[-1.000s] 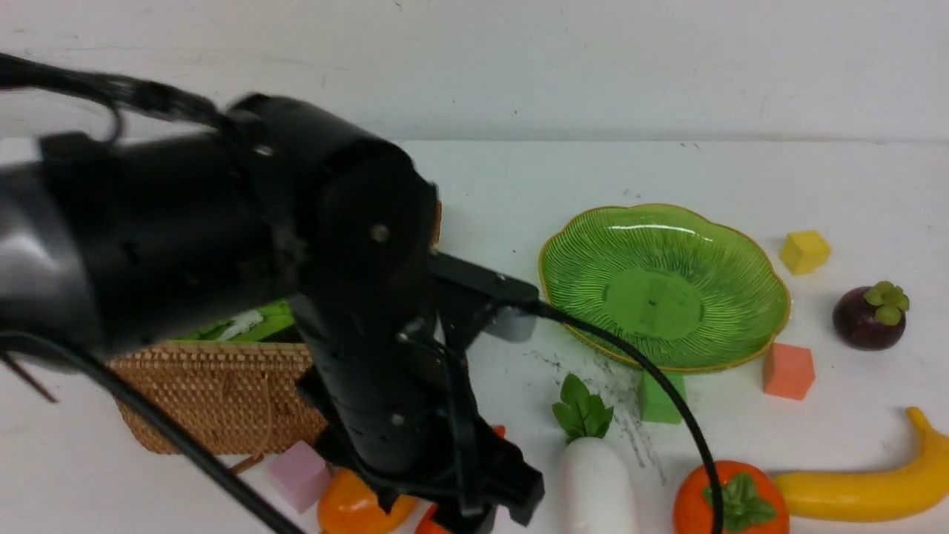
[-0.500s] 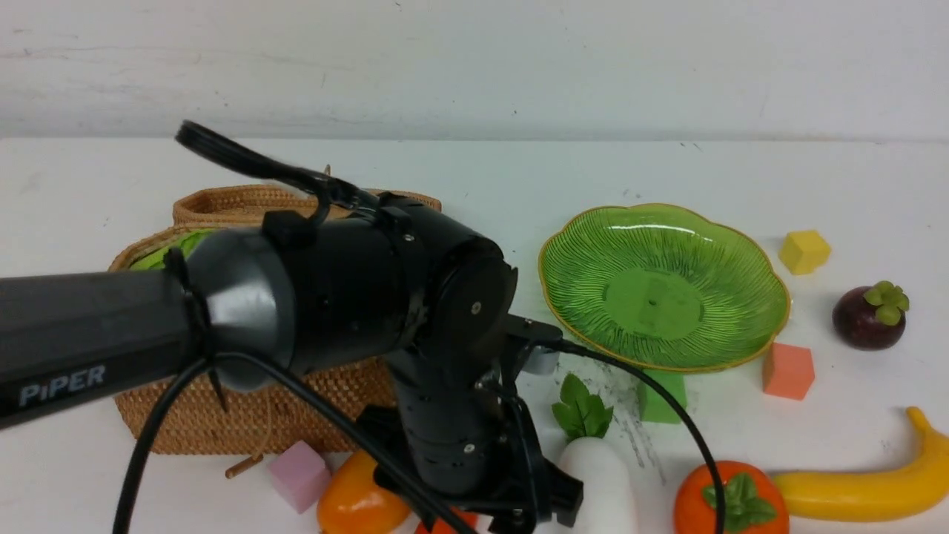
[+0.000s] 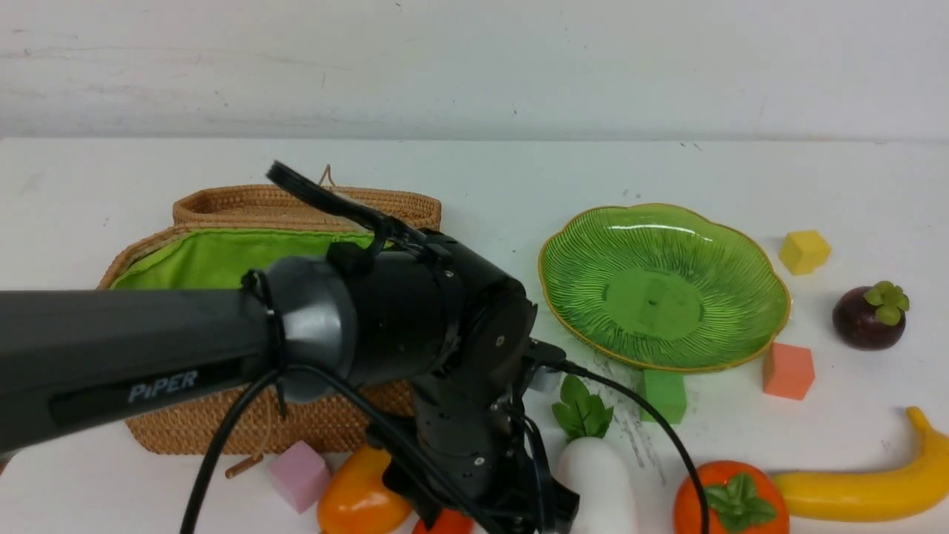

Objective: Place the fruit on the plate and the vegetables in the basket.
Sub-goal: Use the left arm to grab a carrot and put it into the left basket

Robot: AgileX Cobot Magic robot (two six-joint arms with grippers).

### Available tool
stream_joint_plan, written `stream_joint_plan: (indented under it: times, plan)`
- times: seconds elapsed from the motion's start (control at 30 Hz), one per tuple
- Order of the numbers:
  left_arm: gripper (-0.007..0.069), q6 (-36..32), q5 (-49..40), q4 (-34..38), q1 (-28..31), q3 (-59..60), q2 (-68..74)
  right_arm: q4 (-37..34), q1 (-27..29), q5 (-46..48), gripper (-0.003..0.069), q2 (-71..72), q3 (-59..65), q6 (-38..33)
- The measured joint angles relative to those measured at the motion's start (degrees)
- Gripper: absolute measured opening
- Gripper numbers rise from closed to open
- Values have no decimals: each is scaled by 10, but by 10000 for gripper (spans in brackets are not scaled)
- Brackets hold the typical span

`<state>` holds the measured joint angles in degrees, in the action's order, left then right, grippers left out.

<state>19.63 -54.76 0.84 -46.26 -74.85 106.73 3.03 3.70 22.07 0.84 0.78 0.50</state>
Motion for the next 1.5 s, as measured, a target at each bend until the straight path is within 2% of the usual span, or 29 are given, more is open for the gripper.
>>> stream_joint_plan:
  times: [1.5]
  plan:
    - [517, 15, 28, 10, 0, 0, 51, 0, 0, 0, 242, 0, 0, 0]
